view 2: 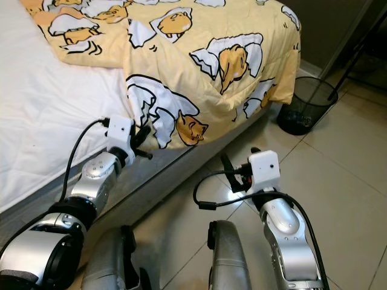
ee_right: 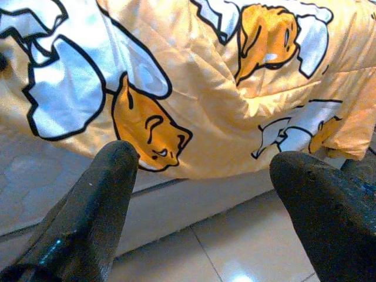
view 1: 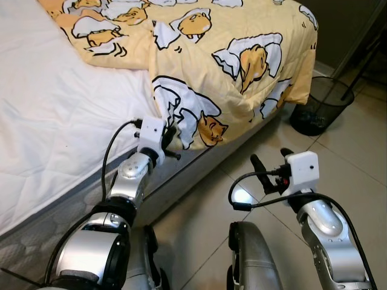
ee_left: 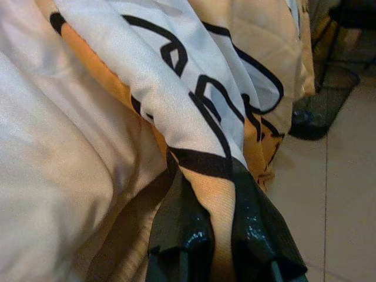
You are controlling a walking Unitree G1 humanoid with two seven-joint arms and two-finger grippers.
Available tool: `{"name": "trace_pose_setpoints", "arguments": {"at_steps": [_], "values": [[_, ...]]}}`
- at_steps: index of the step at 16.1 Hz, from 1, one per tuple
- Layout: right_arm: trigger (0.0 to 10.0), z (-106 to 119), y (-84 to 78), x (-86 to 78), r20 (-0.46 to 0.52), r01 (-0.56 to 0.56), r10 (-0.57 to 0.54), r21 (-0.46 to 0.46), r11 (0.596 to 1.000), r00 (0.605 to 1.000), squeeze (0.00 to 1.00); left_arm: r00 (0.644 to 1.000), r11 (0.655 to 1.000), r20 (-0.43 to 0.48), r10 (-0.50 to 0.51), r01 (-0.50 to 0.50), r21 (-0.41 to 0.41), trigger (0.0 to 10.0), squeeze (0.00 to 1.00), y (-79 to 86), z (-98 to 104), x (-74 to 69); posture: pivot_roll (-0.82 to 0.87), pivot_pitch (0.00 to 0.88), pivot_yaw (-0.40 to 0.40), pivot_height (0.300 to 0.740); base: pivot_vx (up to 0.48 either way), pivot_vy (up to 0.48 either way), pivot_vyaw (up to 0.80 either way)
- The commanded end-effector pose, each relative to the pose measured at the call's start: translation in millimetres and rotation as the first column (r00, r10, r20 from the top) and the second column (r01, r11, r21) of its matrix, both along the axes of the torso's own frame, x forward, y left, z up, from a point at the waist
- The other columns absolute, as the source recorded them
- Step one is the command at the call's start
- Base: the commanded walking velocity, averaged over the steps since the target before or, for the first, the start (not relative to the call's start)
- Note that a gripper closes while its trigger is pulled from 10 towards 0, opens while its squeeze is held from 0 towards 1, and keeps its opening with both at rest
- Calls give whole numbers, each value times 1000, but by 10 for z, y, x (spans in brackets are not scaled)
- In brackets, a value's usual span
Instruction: Clean up the room
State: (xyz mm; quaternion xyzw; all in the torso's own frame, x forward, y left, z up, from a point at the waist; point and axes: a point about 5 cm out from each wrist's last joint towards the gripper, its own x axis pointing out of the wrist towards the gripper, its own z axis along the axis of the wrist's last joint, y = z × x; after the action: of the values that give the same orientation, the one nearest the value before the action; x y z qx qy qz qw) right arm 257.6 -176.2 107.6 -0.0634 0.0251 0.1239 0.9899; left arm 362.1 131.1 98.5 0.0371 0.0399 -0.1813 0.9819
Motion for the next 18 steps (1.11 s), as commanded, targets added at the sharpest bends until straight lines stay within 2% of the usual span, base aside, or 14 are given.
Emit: {"name": "trace_pose_setpoints", "arguments": {"at_steps": [1, 5, 7, 9, 13, 18], "values": [[10000, 27, -38, 2, 1, 3, -3, 6, 1000, 1000, 67, 1000, 1000, 0, -17, 17, 22, 0, 0, 9, 19, 17, -283, 37, 15, 580, 0, 0, 0], [10000, 36, -37, 6, 1, -6, 6, 9, 1000, 1000, 67, 1000, 999, 1, -27, 27, 33, 0, 0, 18, 21, 18, -283, 37, 15, 580, 0, 0, 0], [10000, 53, 17, 24, -16, -77, 78, 46, 996, 997, 59, 978, 978, 8, -209, 209, 2, 0, 0, -25, 12, -49, -271, 44, 19, 580, 0, 0, 0], [10000, 32, 95, 23, -44, -161, 166, 90, 983, 985, 55, 951, 951, -20, -308, 307, -41, 0, 0, -7, -20, -88, -264, 45, 17, 580, 0, 0, 0], [10000, 52, 80, 28, -47, -186, 192, 96, 978, 980, 59, 938, 940, -49, -342, 340, -37, 0, 0, 22, -58, -110, -267, 46, 16, 580, 0, 0, 0], [10000, 106, 87, 0, -54, -254, 268, 184, 949, 962, 59, 885, 886, -54, -462, 460, -50, 0, 0, -65, -100, -183, -267, 46, 16, 580, 0, 0, 0]]}}
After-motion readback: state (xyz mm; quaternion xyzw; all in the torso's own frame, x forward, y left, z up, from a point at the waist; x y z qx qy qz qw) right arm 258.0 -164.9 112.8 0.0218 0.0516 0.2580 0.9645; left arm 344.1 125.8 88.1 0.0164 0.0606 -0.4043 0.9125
